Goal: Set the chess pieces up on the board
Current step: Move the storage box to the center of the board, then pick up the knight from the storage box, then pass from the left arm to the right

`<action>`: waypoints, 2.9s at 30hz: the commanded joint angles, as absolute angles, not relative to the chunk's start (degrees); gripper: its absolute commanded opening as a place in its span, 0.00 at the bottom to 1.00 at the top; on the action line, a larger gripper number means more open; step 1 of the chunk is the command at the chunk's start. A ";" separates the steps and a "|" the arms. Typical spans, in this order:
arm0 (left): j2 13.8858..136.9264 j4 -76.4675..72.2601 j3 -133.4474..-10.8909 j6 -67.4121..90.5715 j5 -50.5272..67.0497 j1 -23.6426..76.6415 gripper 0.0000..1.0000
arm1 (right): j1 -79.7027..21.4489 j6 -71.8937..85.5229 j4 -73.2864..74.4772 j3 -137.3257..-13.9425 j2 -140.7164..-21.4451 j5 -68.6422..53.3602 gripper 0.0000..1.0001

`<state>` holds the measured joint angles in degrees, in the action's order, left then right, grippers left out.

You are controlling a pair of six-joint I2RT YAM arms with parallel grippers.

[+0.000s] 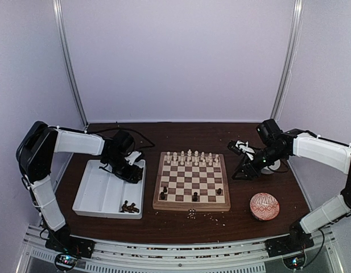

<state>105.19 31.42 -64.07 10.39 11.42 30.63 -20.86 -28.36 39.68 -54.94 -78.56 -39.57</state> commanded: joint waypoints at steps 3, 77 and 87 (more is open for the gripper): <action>98.56 30.33 -59.21 11.62 12.39 31.68 0.14 | -20.73 -28.83 40.06 -56.46 -79.07 -39.18 0.46; 95.08 47.02 -83.14 17.89 59.35 44.30 0.02 | -65.53 -53.74 44.05 -88.96 -89.46 0.85 0.52; 96.06 47.02 -83.79 17.76 60.36 45.22 0.02 | -68.87 -55.56 43.15 -89.85 -93.36 4.81 0.43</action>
